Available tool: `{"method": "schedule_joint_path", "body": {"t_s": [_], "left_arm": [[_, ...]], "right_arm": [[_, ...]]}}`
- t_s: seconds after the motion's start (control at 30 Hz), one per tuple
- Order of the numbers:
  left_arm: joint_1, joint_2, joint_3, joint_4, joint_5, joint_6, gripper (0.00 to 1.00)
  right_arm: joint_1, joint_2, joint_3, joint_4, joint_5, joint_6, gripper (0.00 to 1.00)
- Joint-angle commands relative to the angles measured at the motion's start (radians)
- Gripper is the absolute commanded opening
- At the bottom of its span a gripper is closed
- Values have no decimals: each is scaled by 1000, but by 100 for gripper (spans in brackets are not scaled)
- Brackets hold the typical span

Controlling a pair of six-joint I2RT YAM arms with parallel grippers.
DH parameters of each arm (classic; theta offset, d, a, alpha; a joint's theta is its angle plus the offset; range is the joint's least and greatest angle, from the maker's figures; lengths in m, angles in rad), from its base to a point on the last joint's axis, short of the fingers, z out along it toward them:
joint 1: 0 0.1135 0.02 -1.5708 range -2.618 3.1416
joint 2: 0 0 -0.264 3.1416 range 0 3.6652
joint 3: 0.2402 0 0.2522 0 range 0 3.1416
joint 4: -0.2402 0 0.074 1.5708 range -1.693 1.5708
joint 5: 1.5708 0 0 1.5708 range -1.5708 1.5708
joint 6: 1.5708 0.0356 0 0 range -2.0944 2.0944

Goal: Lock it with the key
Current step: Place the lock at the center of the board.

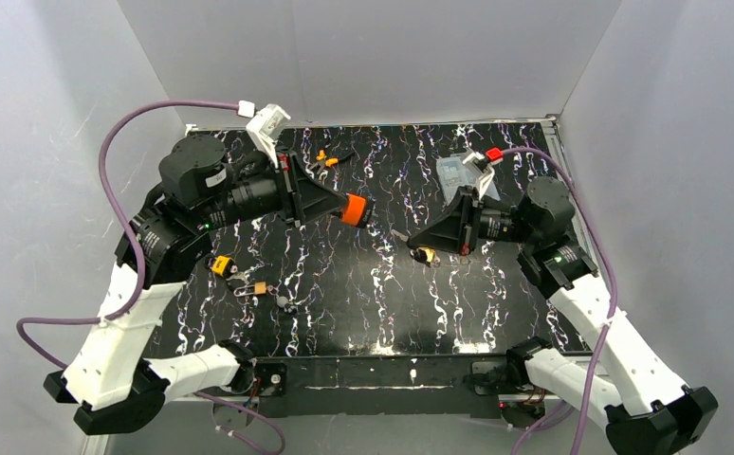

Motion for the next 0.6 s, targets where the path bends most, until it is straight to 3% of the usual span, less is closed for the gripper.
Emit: {"method": "schedule_joint_path", "body": {"t_s": [0.0, 0.23, 0.57], "left_arm": [[15, 21, -31, -19, -123, 1, 0], [16, 112, -253, 27, -340, -105, 0], [56, 375, -430, 169, -443, -197, 0]], "right_arm": [[-15, 69, 64, -238, 169, -93, 1], [-1, 255, 87, -236, 321, -36, 1], [42, 572, 134, -172, 434, 72, 1]]}}
